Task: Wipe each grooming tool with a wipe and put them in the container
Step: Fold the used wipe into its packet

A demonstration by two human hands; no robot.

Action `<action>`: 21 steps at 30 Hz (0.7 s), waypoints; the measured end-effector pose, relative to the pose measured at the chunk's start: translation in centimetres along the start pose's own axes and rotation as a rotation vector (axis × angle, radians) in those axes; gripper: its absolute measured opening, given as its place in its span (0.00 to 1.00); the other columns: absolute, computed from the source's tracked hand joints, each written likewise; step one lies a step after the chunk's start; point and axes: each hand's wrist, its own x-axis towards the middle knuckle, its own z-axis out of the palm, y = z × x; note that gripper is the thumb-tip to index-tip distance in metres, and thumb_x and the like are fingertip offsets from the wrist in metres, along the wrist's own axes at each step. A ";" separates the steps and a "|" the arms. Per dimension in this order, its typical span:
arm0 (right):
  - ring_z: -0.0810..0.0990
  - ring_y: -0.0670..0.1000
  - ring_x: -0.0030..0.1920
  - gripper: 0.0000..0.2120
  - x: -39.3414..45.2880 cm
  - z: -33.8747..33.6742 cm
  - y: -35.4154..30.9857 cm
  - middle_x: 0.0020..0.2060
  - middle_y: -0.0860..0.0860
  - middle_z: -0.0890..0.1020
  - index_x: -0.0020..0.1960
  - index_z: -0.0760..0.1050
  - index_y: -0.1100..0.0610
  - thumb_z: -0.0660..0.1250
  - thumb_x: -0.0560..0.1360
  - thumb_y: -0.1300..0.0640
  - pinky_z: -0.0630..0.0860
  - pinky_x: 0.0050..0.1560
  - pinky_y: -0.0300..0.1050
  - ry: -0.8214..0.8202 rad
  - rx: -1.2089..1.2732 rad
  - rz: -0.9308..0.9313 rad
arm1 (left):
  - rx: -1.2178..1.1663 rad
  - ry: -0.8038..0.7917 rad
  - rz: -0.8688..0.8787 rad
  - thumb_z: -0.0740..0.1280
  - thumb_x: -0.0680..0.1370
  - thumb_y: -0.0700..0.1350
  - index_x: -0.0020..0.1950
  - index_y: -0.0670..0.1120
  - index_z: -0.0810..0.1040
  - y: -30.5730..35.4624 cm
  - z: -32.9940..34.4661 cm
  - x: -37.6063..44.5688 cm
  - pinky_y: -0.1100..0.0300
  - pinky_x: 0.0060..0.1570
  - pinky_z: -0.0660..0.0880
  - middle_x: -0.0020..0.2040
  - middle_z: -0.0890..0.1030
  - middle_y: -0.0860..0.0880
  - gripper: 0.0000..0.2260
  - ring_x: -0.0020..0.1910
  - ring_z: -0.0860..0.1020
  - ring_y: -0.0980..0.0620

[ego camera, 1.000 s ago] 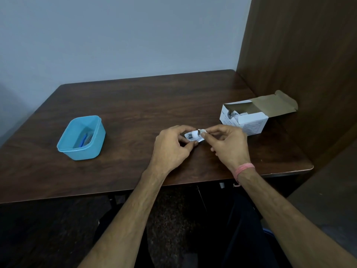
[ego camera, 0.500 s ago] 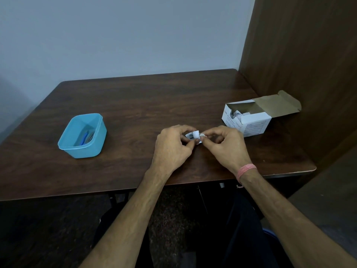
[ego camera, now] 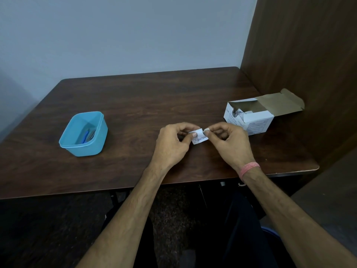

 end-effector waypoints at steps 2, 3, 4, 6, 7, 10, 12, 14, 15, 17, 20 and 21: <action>0.82 0.39 0.38 0.02 0.0 -0.1 -0.1 0.38 0.42 0.87 0.48 0.89 0.48 0.80 0.78 0.54 0.79 0.42 0.32 -0.012 0.000 0.004 | -0.019 0.002 0.002 0.76 0.84 0.46 0.58 0.56 0.91 -0.1 0.0 0.1 0.57 0.57 0.84 0.51 0.90 0.64 0.07 0.53 0.86 0.63; 0.82 0.39 0.37 0.02 0.0 -0.1 -0.1 0.38 0.43 0.87 0.48 0.89 0.49 0.80 0.78 0.55 0.79 0.42 0.32 -0.017 -0.001 0.009 | -0.027 0.003 0.003 0.76 0.84 0.46 0.58 0.56 0.91 -0.1 0.0 0.1 0.57 0.57 0.84 0.51 0.90 0.63 0.07 0.53 0.87 0.63; 0.83 0.39 0.38 0.02 0.0 -0.1 -0.2 0.38 0.43 0.87 0.47 0.89 0.48 0.80 0.78 0.54 0.79 0.41 0.32 -0.019 0.000 0.013 | -0.034 0.004 0.003 0.76 0.84 0.46 0.59 0.55 0.91 -0.1 0.0 0.1 0.57 0.57 0.85 0.51 0.90 0.63 0.06 0.53 0.87 0.63; 0.83 0.39 0.38 0.02 -0.1 -0.2 -0.3 0.39 0.43 0.88 0.47 0.89 0.48 0.81 0.77 0.55 0.79 0.42 0.32 -0.024 0.012 0.015 | -0.043 0.005 -0.001 0.76 0.84 0.46 0.59 0.55 0.91 -0.3 0.0 0.1 0.56 0.55 0.85 0.51 0.90 0.62 0.07 0.53 0.86 0.63; 0.84 0.39 0.39 0.02 0.0 -0.2 -0.3 0.39 0.43 0.88 0.47 0.89 0.48 0.81 0.77 0.55 0.79 0.42 0.32 -0.029 0.022 0.017 | -0.049 0.005 -0.005 0.77 0.84 0.46 0.59 0.55 0.91 -0.4 0.0 0.1 0.56 0.53 0.86 0.50 0.90 0.62 0.07 0.53 0.86 0.63; 0.86 0.42 0.44 0.05 0.0 -0.3 -0.2 0.42 0.44 0.89 0.52 0.89 0.47 0.81 0.77 0.54 0.81 0.47 0.34 -0.068 0.047 0.022 | -0.075 -0.005 -0.025 0.77 0.84 0.45 0.60 0.56 0.90 -0.5 0.0 0.2 0.58 0.47 0.84 0.50 0.90 0.61 0.08 0.52 0.87 0.63; 0.88 0.44 0.45 0.07 0.0 -0.4 -0.2 0.43 0.45 0.89 0.53 0.89 0.46 0.81 0.77 0.55 0.83 0.49 0.36 -0.104 0.053 0.020 | -0.090 -0.022 -0.021 0.77 0.84 0.45 0.61 0.55 0.90 -0.4 -0.1 0.2 0.60 0.50 0.83 0.49 0.91 0.60 0.08 0.52 0.87 0.63; 0.87 0.43 0.43 0.06 0.0 -0.4 -0.3 0.41 0.45 0.89 0.52 0.90 0.48 0.80 0.77 0.57 0.81 0.47 0.35 -0.136 0.057 0.021 | -0.109 -0.051 -0.007 0.77 0.84 0.45 0.62 0.54 0.89 -0.2 -0.2 0.1 0.59 0.58 0.83 0.49 0.91 0.61 0.08 0.54 0.88 0.63; 0.87 0.42 0.41 0.05 0.0 -0.5 -0.3 0.40 0.45 0.89 0.51 0.90 0.49 0.80 0.77 0.57 0.81 0.45 0.34 -0.148 0.067 0.026 | -0.119 -0.060 0.002 0.77 0.84 0.45 0.62 0.54 0.89 -0.2 -0.3 0.1 0.59 0.62 0.82 0.49 0.91 0.61 0.08 0.55 0.87 0.64; 0.85 0.41 0.38 0.03 0.0 -0.5 -0.3 0.38 0.46 0.89 0.49 0.90 0.50 0.81 0.77 0.57 0.79 0.43 0.33 -0.154 0.090 0.037 | -0.140 -0.068 0.005 0.78 0.83 0.44 0.62 0.53 0.90 -0.2 -0.3 0.1 0.59 0.64 0.82 0.50 0.91 0.61 0.08 0.56 0.88 0.63; 0.83 0.40 0.35 0.02 -0.1 -0.5 -0.5 0.36 0.47 0.88 0.47 0.89 0.52 0.81 0.77 0.57 0.78 0.40 0.33 -0.145 0.113 0.060 | -0.197 -0.090 -0.033 0.78 0.83 0.43 0.63 0.53 0.89 -0.3 -0.3 0.2 0.66 0.49 0.81 0.50 0.91 0.58 0.09 0.52 0.89 0.58; 0.82 0.40 0.34 0.03 0.0 -0.5 -0.5 0.36 0.47 0.88 0.47 0.88 0.52 0.81 0.77 0.58 0.77 0.40 0.34 -0.142 0.121 0.070 | -0.227 -0.093 -0.054 0.78 0.83 0.43 0.64 0.53 0.88 -0.3 -0.3 0.2 0.67 0.43 0.80 0.50 0.91 0.57 0.10 0.50 0.90 0.56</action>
